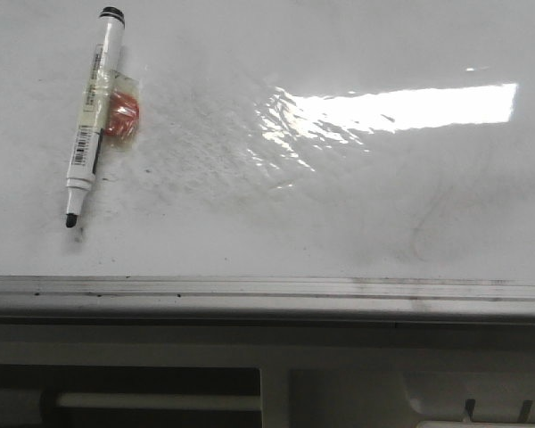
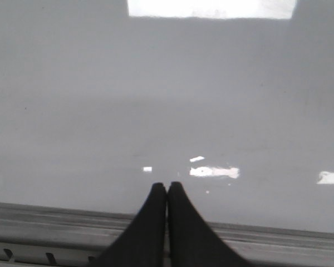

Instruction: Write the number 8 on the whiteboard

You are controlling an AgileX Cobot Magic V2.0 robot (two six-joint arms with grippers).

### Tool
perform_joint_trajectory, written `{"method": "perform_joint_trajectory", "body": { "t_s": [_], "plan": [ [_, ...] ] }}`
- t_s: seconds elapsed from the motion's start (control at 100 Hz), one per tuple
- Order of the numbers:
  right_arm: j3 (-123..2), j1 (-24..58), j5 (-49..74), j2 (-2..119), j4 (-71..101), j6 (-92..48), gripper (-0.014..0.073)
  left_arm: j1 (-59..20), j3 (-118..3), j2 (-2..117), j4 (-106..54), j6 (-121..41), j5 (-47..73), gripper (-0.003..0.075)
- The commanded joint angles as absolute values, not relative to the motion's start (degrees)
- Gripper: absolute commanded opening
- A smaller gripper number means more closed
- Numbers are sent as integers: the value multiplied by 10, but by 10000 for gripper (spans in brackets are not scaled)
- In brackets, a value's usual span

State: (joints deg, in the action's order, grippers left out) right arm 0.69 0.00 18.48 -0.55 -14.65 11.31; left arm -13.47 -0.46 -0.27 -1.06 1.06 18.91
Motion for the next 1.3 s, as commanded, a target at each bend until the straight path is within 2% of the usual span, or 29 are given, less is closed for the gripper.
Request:
{"method": "perform_joint_trajectory", "body": {
  "t_s": [0.0,0.16,0.24,0.41,0.54,0.63,0.74,0.83,0.93,0.98,1.02,1.09,1.12,1.17,1.22,1.29],
  "plan": [
    [13,-1,167,-18,-150,110,-43,-135,19,-16,-13,15,162,-20],
    [13,-1,156,-18,-165,110,-43,-135,19,-16,-9,15,153,-20],
    [13,-1,79,-18,-160,110,-43,-135,19,-16,-44,15,109,-20],
    [13,-1,-90,-18,-57,110,-43,-135,19,-16,-356,16,-15,-20],
    [-3,-1,-93,-18,45,110,-43,-135,17,-16,-534,16,-26,-20],
    [-41,-1,-46,-18,67,110,-43,-135,2,-16,-546,15,10,-20],
    [-141,-1,123,7,21,110,-43,-135,-52,8,-486,-24,98,-20],
    [-221,-1,242,51,-39,110,-43,-135,-122,62,-402,-56,159,-20],
    [-285,-1,304,101,-64,110,-43,-136,-195,146,-356,-106,196,-18],
    [-309,-1,323,123,-61,110,-41,-137,-227,191,-357,-143,214,4],
    [-325,-1,339,139,-52,110,-36,-138,-251,237,-369,-183,234,66],
    [-346,0,363,160,-35,110,19,-141,-285,293,-402,-241,267,187],
    [-352,0,370,167,-31,110,67,-149,-295,314,-416,-263,271,258],
    [-361,5,377,174,-30,110,153,-168,-306,350,-440,-283,267,331],
    [-363,15,373,176,-30,110,250,-189,-313,375,-461,-307,263,363],
    [-364,31,371,176,-30,110,365,-220,-317,417,-472,-333,257,351]
  ]
}}
